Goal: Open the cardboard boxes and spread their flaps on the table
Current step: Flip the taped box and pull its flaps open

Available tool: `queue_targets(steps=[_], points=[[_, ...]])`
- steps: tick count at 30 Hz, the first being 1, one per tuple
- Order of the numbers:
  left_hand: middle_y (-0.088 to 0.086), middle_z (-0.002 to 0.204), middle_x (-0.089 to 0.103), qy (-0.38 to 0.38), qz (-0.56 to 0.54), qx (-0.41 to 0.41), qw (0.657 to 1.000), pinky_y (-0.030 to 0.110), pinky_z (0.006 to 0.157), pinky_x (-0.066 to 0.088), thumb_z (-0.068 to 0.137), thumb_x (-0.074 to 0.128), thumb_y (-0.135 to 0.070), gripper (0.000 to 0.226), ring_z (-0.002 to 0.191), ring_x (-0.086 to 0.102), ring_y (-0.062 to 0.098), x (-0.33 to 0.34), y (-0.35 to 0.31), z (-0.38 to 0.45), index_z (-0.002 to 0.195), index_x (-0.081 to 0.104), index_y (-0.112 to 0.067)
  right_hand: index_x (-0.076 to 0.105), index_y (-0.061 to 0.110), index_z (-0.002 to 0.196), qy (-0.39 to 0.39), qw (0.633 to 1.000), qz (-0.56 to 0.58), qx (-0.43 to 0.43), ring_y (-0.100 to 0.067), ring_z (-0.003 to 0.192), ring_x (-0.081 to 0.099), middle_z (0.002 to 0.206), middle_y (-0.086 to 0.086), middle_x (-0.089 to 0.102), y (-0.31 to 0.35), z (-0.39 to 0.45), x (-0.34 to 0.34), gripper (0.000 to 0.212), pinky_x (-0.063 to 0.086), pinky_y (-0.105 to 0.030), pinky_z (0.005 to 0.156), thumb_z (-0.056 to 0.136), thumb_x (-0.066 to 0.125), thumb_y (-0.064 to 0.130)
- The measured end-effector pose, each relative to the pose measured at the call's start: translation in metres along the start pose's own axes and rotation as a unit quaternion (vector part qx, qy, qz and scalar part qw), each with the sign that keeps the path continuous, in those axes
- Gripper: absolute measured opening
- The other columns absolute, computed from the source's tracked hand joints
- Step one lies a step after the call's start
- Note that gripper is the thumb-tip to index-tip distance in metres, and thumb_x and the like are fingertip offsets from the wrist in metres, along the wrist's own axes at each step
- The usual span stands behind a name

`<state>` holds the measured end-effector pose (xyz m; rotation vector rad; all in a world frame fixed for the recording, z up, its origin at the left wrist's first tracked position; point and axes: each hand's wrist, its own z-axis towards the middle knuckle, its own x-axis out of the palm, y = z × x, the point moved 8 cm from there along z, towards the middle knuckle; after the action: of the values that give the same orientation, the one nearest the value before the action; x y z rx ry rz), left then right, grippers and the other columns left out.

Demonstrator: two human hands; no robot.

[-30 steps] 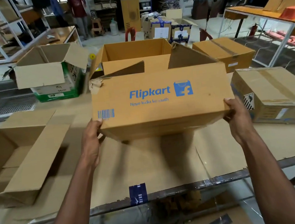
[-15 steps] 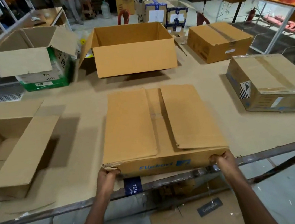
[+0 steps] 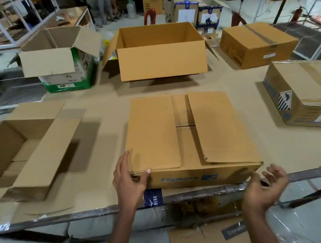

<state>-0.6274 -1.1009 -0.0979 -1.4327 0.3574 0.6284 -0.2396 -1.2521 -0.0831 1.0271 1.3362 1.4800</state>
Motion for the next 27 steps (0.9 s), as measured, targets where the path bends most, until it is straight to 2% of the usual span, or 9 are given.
queue_targets(steps=[5, 11, 14, 18, 19, 21, 23, 25, 27], points=[[-0.009, 0.167, 0.020, 0.054, 0.127, 0.032, 0.990, 0.045, 0.120, 0.015, 0.073, 0.068, -0.074, 0.106, 0.150, 0.022, 0.019, 0.002, -0.002, 0.008, 0.160, 0.015, -0.042, 0.058, 0.014, 0.121, 0.205, 0.978, 0.027, -0.019, -0.006, 0.097, 0.061, 0.109, 0.005, 0.064, 0.035, -0.053, 0.054, 0.040, 0.052, -0.014, 0.081, 0.090, 0.057, -0.011], [-0.010, 0.159, 0.038, 0.035, 0.116, 0.031, 0.992, 0.043, 0.117, 0.033, 0.074, 0.072, -0.072, 0.097, 0.140, 0.039, 0.021, -0.011, -0.012, 0.011, 0.155, 0.033, -0.038, 0.062, 0.020, 0.119, 0.274, 0.962, -0.006, -0.009, -0.007, 0.098, 0.061, 0.112, 0.008, 0.065, 0.038, -0.080, 0.087, 0.040, 0.052, -0.013, 0.073, 0.090, 0.060, -0.007], [-0.009, 0.154, 0.047, 0.027, 0.102, 0.010, 0.994, 0.045, 0.111, 0.042, 0.072, 0.072, -0.075, 0.096, 0.135, 0.046, 0.022, -0.017, -0.007, 0.013, 0.152, 0.039, -0.036, 0.060, 0.028, 0.121, 0.312, 0.950, -0.030, -0.006, -0.007, 0.105, 0.060, 0.118, 0.010, 0.064, 0.039, -0.092, 0.102, 0.044, 0.053, -0.026, 0.079, 0.090, 0.064, -0.003], [-0.007, 0.146, 0.056, 0.009, -0.008, -0.008, 1.000, 0.039, 0.104, 0.052, 0.083, 0.061, -0.073, 0.079, 0.128, 0.056, 0.013, -0.026, -0.004, 0.012, 0.150, 0.045, -0.032, 0.057, 0.030, 0.125, 0.335, 0.941, -0.043, 0.013, -0.008, 0.111, 0.059, 0.127, 0.011, 0.062, 0.039, -0.103, 0.115, 0.045, 0.050, -0.025, 0.079, 0.091, 0.066, 0.001], [-0.003, 0.138, 0.063, -0.013, -0.046, -0.012, 0.999, 0.034, 0.097, 0.055, 0.091, 0.056, -0.066, 0.069, 0.119, 0.061, 0.009, -0.032, -0.008, 0.011, 0.148, 0.048, -0.027, 0.057, 0.029, 0.125, 0.341, 0.939, -0.046, 0.008, -0.008, 0.111, 0.059, 0.127, 0.011, 0.061, 0.041, -0.105, 0.117, 0.045, 0.049, -0.025, 0.077, 0.091, 0.066, 0.002], [0.003, 0.098, 0.072, -0.075, -0.096, -0.045, 0.992, 0.020, 0.067, 0.055, 0.098, 0.041, -0.059, 0.061, 0.080, 0.065, 0.000, -0.046, -0.006, 0.010, 0.136, 0.058, -0.015, 0.057, 0.032, 0.123, 0.354, 0.934, -0.046, -0.004, -0.008, 0.111, 0.058, 0.126, 0.012, 0.061, 0.044, -0.109, 0.120, 0.046, 0.048, -0.025, 0.075, 0.091, 0.065, 0.000], [0.009, 0.074, 0.059, -0.125, -0.186, -0.102, 0.969, 0.028, 0.058, 0.055, 0.098, 0.035, -0.063, 0.060, 0.065, 0.060, 0.009, -0.057, 0.010, 0.009, 0.110, 0.064, -0.011, 0.056, 0.040, 0.117, 0.361, 0.931, -0.045, -0.012, -0.008, 0.111, 0.058, 0.125, 0.012, 0.061, 0.046, -0.110, 0.121, 0.049, 0.049, -0.026, 0.075, 0.091, 0.064, -0.001], [0.017, 0.088, 0.062, -0.144, -0.254, -0.162, 0.943, 0.048, 0.075, 0.062, 0.102, 0.041, -0.055, 0.039, 0.081, 0.068, 0.030, -0.058, 0.035, 0.010, 0.099, 0.059, -0.021, 0.056, 0.047, 0.110, 0.364, 0.930, -0.055, -0.015, -0.009, 0.111, 0.058, 0.124, 0.013, 0.062, 0.045, -0.110, 0.121, 0.051, 0.052, -0.031, 0.079, 0.092, 0.064, 0.000], [0.017, 0.126, 0.060, -0.140, -0.264, -0.204, 0.932, 0.052, 0.091, 0.058, 0.100, 0.055, -0.048, 0.036, 0.104, 0.068, 0.033, -0.059, 0.051, 0.009, 0.125, 0.050, -0.023, 0.057, 0.050, 0.106, 0.371, 0.926, -0.073, -0.010, -0.012, 0.113, 0.059, 0.127, 0.012, 0.061, 0.040, -0.109, 0.123, 0.049, 0.054, -0.036, 0.083, 0.093, 0.065, 0.003]])
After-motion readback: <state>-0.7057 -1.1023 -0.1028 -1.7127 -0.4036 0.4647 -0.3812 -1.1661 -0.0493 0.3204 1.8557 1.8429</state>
